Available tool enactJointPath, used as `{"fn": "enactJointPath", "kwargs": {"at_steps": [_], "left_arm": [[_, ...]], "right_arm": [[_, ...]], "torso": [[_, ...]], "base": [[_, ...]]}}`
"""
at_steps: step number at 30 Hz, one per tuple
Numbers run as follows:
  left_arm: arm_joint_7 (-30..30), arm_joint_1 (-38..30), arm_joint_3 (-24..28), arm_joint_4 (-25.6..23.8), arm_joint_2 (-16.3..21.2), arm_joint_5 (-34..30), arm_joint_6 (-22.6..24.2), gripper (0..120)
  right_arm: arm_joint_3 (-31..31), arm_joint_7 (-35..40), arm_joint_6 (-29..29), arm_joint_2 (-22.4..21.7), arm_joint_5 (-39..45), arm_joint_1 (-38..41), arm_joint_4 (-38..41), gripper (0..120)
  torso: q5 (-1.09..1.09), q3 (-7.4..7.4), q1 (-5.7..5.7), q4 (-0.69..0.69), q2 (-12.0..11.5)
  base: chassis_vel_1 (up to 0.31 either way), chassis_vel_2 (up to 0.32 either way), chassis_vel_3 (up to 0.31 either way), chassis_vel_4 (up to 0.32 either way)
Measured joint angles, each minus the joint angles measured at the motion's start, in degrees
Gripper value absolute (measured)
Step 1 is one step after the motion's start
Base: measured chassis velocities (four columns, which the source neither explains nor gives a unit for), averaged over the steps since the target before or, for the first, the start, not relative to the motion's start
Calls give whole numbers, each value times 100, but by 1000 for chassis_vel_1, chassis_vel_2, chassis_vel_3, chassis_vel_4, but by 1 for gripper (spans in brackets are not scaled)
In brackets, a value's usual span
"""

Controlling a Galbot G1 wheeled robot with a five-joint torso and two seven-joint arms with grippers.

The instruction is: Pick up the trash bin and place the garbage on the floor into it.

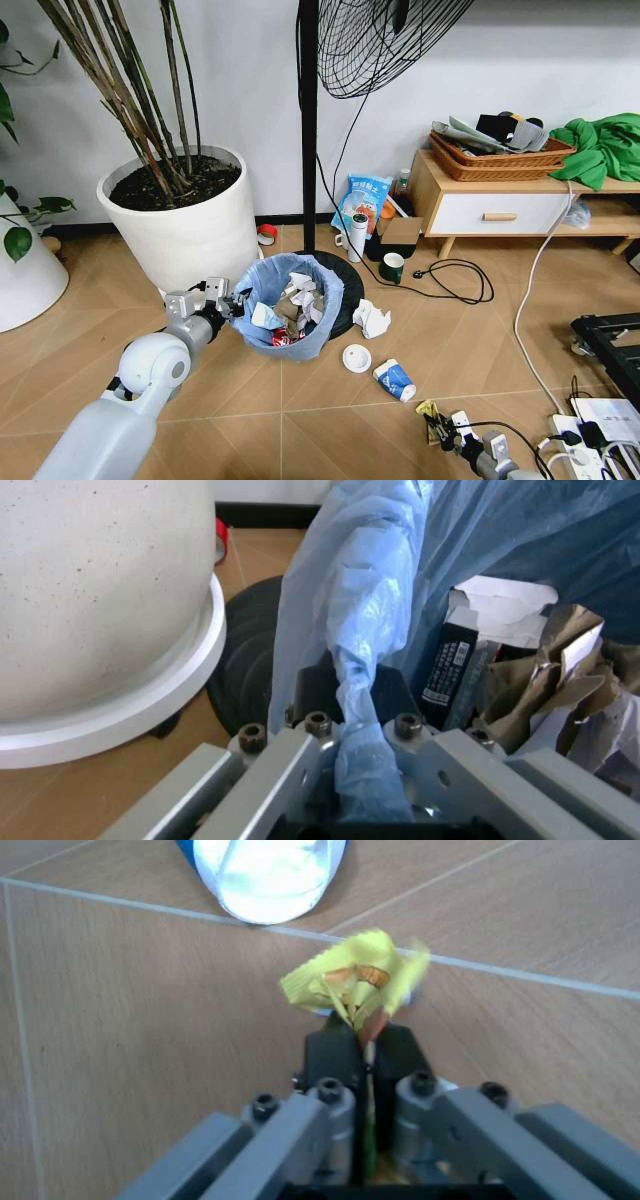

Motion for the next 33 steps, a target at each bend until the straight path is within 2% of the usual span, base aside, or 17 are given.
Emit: {"fn": "enactJointPath", "kwargs": {"at_steps": [3, 11, 19, 22, 24, 26, 33], "left_arm": [[0, 0, 2, 10, 23, -5, 0, 0], [22, -47, 11, 89, 97, -53, -2, 0], [46, -276, 153, 256, 162, -153, -5, 0], [95, -324, 183, 308, 165, -154, -5, 0], [152, -387, 232, 379, 173, -156, -5, 0], [156, -417, 256, 404, 179, -159, -2, 0], [113, -690, 410, 519, 218, -348, 129, 0]], "right_arm": [[31, 34, -33, 13, 39, -32, 74, 0], [399, 114, -235, -104, 369, -188, 834, 0], [730, 152, -315, -528, 743, 65, 1597, 0], [696, 171, -361, -718, 878, 136, 1860, 0], [573, 184, -533, -1046, 1240, 262, 2424, 0], [507, 197, -615, -1151, 1398, 340, 2630, 0], [-84, 437, -1121, -1649, 2309, 1298, 3407, 0]], "torso": [[3, 1, 1, 0, -1], [-4, 1, 1, -1, -1], [-6, 0, 1, -1, -1], [-6, 0, 1, -1, -1], [-11, 0, 1, -1, -1], [-9, 0, 1, -2, -2], [-8, 0, 0, 0, -1]], "base": [[0, 0, 0, 0], [0, 0, 0, 0], [0, 0, 0, 0], [0, 0, 0, 0], [0, 0, 0, 0], [0, 0, 0, 0], [0, 0, 0, 0]]}}
